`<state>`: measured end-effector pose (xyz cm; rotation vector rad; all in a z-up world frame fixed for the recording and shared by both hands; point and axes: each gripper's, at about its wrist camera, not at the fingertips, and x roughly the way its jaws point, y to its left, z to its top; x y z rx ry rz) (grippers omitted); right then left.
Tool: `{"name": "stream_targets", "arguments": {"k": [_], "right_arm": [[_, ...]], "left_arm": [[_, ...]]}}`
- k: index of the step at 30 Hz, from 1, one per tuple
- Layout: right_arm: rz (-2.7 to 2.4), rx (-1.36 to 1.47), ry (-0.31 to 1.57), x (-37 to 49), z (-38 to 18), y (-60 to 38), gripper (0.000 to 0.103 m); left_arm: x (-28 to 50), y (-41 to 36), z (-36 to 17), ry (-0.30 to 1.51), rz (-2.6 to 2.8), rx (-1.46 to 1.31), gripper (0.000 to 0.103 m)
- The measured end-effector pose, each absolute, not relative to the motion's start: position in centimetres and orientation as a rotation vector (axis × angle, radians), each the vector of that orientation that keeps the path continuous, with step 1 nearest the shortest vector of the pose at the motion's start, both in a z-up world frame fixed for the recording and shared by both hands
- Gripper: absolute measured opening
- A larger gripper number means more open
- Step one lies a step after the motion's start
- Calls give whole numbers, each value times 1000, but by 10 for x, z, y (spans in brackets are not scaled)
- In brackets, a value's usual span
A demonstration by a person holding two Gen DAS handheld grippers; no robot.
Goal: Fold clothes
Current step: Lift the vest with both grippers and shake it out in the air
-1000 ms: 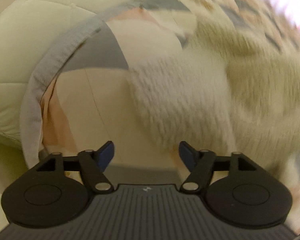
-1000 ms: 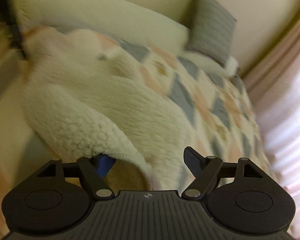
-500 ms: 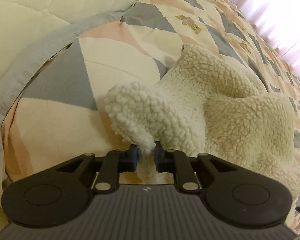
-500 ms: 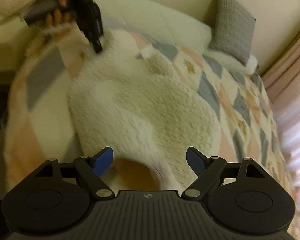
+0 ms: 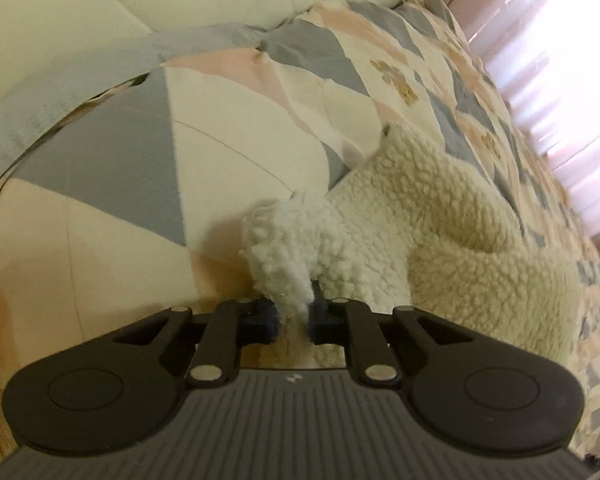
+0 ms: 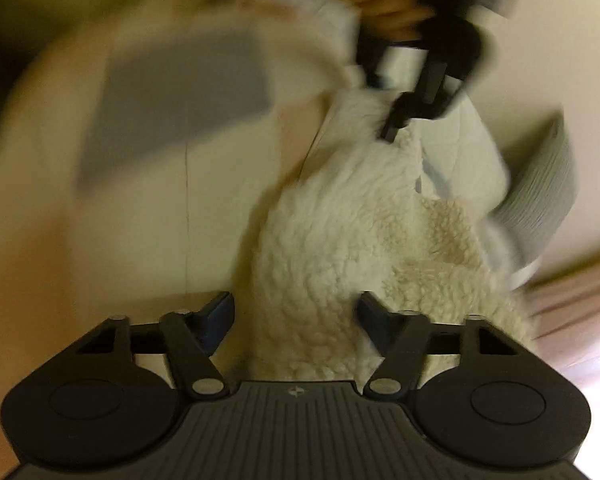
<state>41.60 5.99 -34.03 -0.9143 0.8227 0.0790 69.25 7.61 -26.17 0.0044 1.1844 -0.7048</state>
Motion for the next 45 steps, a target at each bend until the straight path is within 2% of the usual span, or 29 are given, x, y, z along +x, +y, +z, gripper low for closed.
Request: {"name": "stream_targets", "arguments": {"k": [1,2,6,8,11,18,22,26,31,40,45], "right_arm": [[64,-911,841,420,-344,56,25],[52,-878,858,424,-341,49,20],[11,-432,868,429,-247,-15,18],[-5,-174,826,425,-188,-59,18],[-8,57,714,413,-113,-105,18],[-106,163,459,349,9,-181,18],[-223,181,388,285,48,-236,18],[-291,154,337,212,74,-265,18],[-299,124,315,103,87,-283,18],[-264,73,448,-82,86,-282,18],[-295,56,485,-154,106,-297,18]], "left_arm": [[690,75,-257,1176,-701,14,9],[687,76,-250,1168,-701,13,8],[679,70,-187,1050,-750,-27,8],[676,61,-143,959,-797,-63,8],[655,37,-79,827,-878,-70,8],[591,-25,64,521,-1064,-49,8],[513,-66,109,377,-1173,23,8],[428,-90,126,279,-1230,47,9],[320,-98,121,268,-1258,19,9],[130,-90,89,392,-1299,-39,9],[67,-118,105,425,-1376,-7,9]]}}
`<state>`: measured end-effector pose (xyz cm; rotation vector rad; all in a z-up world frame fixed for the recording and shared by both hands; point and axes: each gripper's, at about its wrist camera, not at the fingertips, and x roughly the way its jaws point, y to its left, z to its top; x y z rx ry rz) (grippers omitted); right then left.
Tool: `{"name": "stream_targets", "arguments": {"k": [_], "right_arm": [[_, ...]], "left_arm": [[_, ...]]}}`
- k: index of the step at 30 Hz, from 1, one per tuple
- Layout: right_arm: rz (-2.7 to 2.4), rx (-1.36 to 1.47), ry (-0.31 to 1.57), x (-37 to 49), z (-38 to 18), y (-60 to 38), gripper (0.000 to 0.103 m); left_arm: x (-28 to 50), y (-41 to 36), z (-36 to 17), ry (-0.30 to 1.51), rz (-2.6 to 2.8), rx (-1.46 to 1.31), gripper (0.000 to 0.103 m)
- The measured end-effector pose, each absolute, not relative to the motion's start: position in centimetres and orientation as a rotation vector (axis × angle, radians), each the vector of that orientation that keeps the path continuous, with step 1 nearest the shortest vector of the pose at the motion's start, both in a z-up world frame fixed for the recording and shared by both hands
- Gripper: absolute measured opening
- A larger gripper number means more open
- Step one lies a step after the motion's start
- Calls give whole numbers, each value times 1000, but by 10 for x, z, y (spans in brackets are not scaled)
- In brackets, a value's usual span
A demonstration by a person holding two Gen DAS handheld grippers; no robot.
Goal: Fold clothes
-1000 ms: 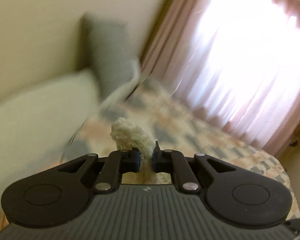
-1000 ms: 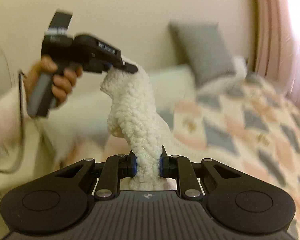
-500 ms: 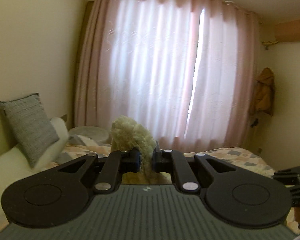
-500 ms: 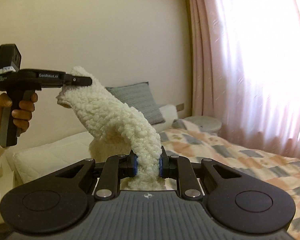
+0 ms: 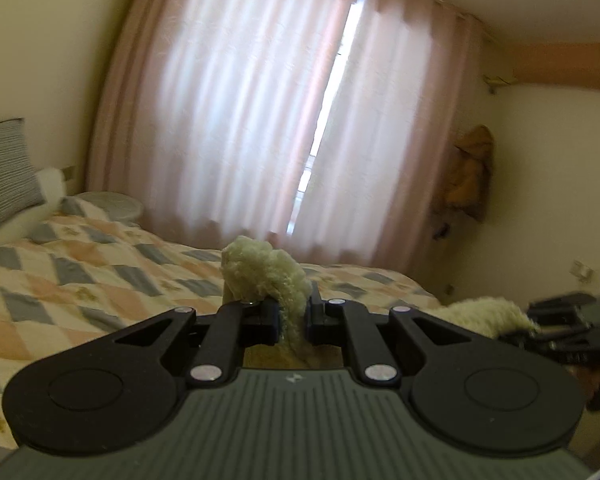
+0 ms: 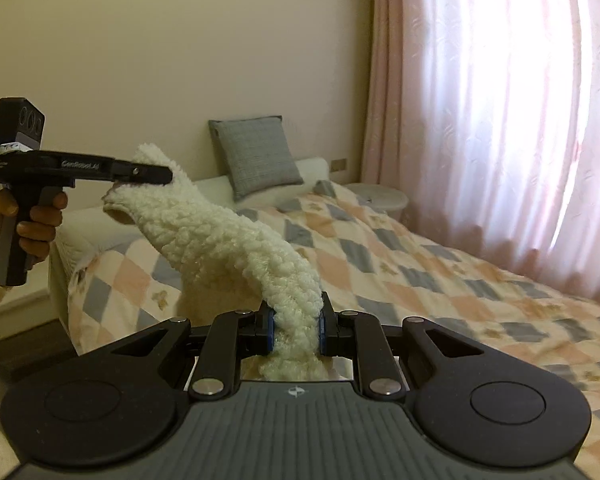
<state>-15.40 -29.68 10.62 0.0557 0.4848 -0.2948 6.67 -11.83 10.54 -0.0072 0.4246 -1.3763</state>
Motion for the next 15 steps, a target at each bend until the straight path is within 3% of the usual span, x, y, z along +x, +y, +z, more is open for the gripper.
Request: {"name": "stream_targets", "arguments": {"k": [6,7,8,9,10,13,15], "right_arm": [[-355,103,521,-165,102,-369,23],[-410,157,546,-163,86,-393,32],[-465,211,571,-161,70,-417,54],[-534,267,595,-159,54,-440,65],[-638,325,616,-159,34,-459,71],[-792,508,601,-175,-10,-490,70],[-820,594,558,-197,-28,-491,77]], "left_arm": [[77,-227,84,565,-1379,82,15],[87,-257,66,619,-1381,120,19],[97,-286,45,676,-1367,160,30],[105,-312,19,738,-1323,205,29],[112,-331,-3,781,-1286,248,31],[124,-337,-50,789,-1232,360,32],[132,-342,-81,794,-1195,434,42]]}}
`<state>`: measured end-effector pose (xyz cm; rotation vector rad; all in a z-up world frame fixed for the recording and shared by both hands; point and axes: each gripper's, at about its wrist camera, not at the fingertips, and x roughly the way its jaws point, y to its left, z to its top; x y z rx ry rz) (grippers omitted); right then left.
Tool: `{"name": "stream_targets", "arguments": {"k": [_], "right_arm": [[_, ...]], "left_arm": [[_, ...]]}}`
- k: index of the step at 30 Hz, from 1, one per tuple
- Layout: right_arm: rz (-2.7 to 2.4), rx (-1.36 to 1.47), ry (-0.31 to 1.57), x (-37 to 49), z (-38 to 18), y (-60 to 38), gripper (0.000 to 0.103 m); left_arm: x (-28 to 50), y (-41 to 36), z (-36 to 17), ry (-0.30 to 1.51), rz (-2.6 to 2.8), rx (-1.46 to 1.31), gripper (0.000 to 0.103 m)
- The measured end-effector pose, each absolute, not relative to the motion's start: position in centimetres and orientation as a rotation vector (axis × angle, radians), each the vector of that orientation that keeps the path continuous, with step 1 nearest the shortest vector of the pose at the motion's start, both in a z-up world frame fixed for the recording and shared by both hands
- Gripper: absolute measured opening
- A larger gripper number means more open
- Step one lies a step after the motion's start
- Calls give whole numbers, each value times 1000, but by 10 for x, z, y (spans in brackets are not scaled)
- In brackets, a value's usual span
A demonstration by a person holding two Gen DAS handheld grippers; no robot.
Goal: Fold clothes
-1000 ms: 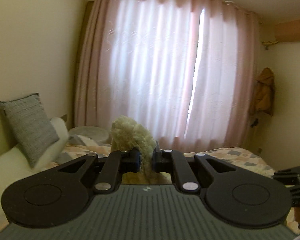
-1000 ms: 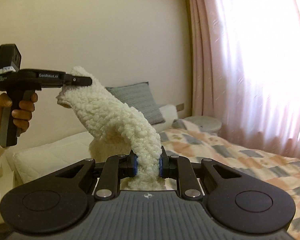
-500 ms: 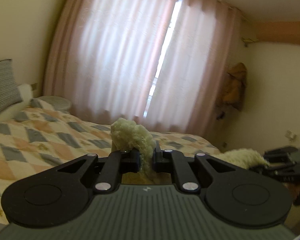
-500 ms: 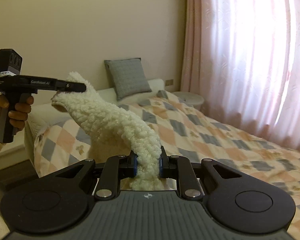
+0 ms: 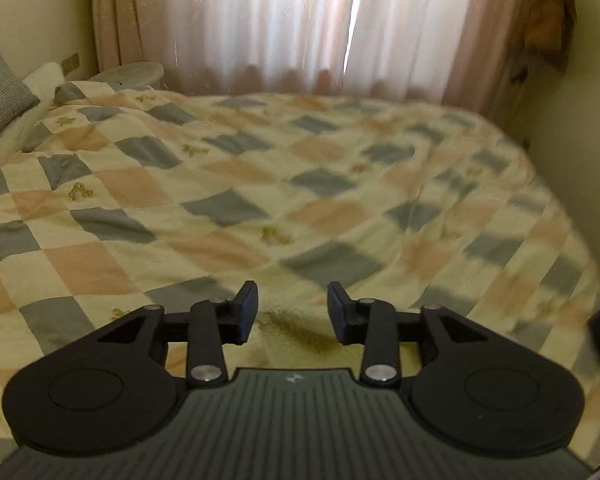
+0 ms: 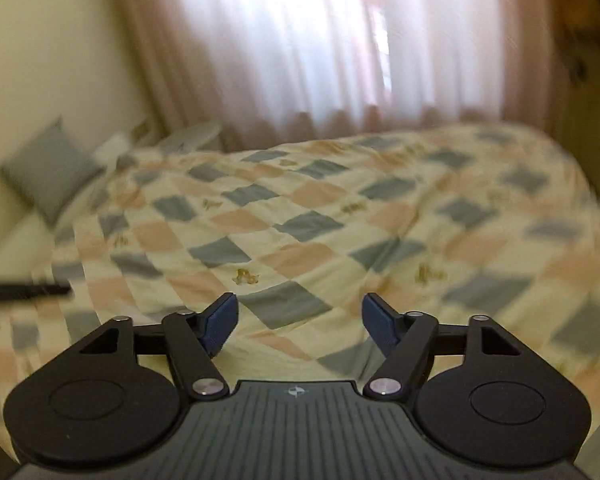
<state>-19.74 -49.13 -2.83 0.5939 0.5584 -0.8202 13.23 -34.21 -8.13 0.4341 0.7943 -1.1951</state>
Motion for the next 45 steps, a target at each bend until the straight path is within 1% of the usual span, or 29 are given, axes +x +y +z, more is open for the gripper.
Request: {"name": "stream_targets", "arguments": {"k": [1,3,6,8,13,16,19,20,21,23,28,32,36,39,41,44,45], "right_arm": [[-846,622,559,-211,-39,-487,81],[-899,679,561,-237,-60,-477,81],[-970,780,571,-281,-94,-460,81],[-1012,865,592,-312,-121,-444,81],[-1082,1088,728,-364,-199,-382,80],[-1074,1127,808,-382,-225,-355,79],[-1023,1131,872,-386,-246,-347,79],[-999,1123,889,-385,-253,-347,79],[-973,1114,905,-385,-260,-348,79],[-918,1097,907,-388,-274,-351,79],[-818,1130,830,-410,-311,-354,79],[-733,1156,733,-426,-337,-355,79],[-654,1172,642,-433,-366,-354,79],[-580,1249,566,-438,-393,-353,79],[-542,1261,522,-440,-404,-350,83],[-490,1249,454,-443,-412,-346,84],[-477,1244,432,-444,-413,-344,85]], "left_arm": [[136,-344,-97,796,-1176,471,43],[144,-334,-126,829,-1143,516,44],[155,-301,-166,938,-1074,545,44],[141,-275,-188,1016,-1044,532,43],[105,-208,-241,1210,-965,498,43],[83,-168,-272,1325,-913,476,43],[62,-129,-304,1438,-858,452,43],[55,-118,-313,1462,-843,438,46],[48,-113,-317,1458,-834,413,50],[40,-107,-327,1444,-810,361,53],[38,-104,-338,1412,-791,180,54],[37,-107,-348,1364,-848,134,58],[47,-90,-374,1385,-878,22,58],[48,-79,-390,1411,-947,-87,59],[46,-75,-398,1403,-992,-127,60],[47,-77,-404,1387,-1054,-161,60],[47,-79,-406,1386,-1088,-174,58]]}}
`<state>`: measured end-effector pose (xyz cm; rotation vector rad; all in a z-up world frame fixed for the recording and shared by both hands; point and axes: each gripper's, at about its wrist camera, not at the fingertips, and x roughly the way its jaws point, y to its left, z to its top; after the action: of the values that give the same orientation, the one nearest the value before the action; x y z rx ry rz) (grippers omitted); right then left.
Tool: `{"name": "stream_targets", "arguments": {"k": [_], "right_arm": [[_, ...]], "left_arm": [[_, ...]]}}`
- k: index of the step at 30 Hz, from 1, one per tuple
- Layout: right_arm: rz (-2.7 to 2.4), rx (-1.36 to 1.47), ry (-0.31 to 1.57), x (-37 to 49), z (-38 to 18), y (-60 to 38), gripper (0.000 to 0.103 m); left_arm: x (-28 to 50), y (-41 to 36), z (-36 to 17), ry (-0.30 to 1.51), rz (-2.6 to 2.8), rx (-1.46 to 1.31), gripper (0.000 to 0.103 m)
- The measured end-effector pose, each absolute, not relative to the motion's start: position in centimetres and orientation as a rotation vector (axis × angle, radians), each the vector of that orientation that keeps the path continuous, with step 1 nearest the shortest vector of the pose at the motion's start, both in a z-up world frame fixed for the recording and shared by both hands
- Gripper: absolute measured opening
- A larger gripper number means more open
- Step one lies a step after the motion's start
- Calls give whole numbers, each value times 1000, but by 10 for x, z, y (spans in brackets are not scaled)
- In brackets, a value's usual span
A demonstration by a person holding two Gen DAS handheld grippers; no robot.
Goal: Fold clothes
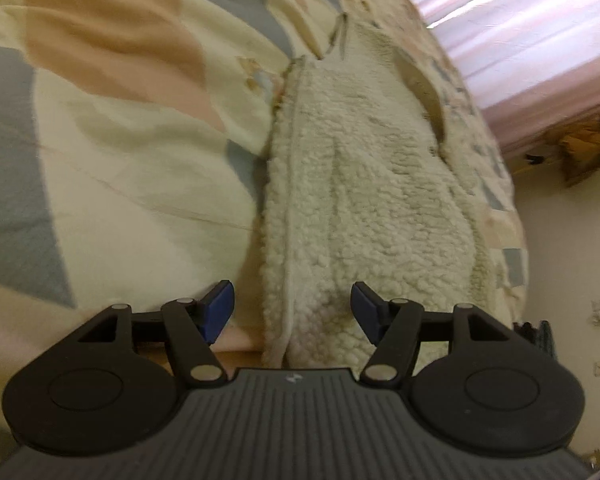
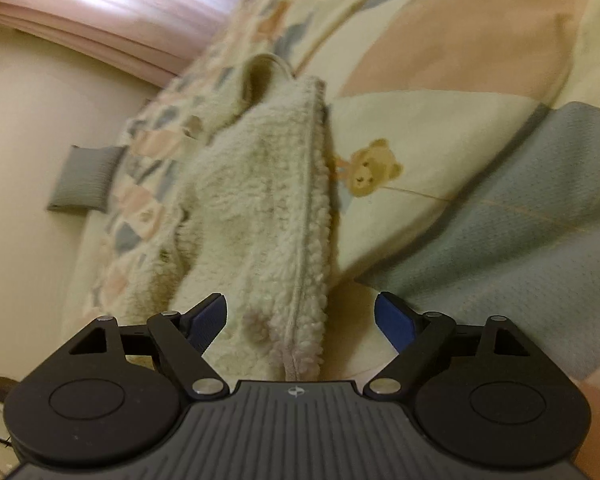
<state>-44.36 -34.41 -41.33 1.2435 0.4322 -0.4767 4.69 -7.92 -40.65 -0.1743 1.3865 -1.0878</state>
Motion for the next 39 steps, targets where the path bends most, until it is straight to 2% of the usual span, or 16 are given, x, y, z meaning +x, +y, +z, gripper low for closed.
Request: {"name": "stream_targets", "arguments": {"k": [3,5,8,12,15,16,17,18,21,27,32,34,35,36,37,39], "right_arm": [[-425,1235,374,-444,-417,-341,80],[-393,1245,361,-441,-419,-342,66],[-407,1251,401,-433,-418,-343,65],[-421,1293,416,-423,-408,-342,66],[-465,1307,434,-415,-410,-343,66],[-476,1306,445,-412,-412,-344,59],[-483,1304,454,-410,-413,-344,29],[-479,1298,457,-408,-414,-343,14],[-464,1267,444,-413,-407,-344,11],[-542,1167,333,-498,-337,-334,9],[-556,1261,336,-555,-367,-290,13],[-564,1359,339,-562,-402,-279,26],[-573,1399,332,-564,-416,-275,34],[-571,1427,301,-566,-426,-273,35],[-554,1456,258,-567,-432,-272,40],[-527,1485,215,-563,-440,-271,42]], "left_arm": [[44,-87,-415,1379,-1172,-190,47],[40,-91,-420,1363,-1208,-167,44],[39,-87,-422,1363,-1206,-184,46],[39,-80,-421,1376,-1182,-229,58],[37,-78,-423,1376,-1173,-259,57],[35,-79,-426,1380,-1188,-281,51],[34,-79,-428,1384,-1204,-304,28],[32,-81,-429,1383,-1216,-312,11],[23,-87,-407,1296,-1218,-224,9],[-5,-54,-318,1069,-1285,-145,9],[-34,-38,-356,1154,-1212,-100,11],[-38,-33,-385,1225,-1138,-119,17],[-38,-30,-396,1254,-1111,-168,26],[-38,-27,-405,1276,-1090,-209,32],[-37,-26,-409,1283,-1083,-236,33],[-36,-27,-415,1294,-1076,-274,31]]}}
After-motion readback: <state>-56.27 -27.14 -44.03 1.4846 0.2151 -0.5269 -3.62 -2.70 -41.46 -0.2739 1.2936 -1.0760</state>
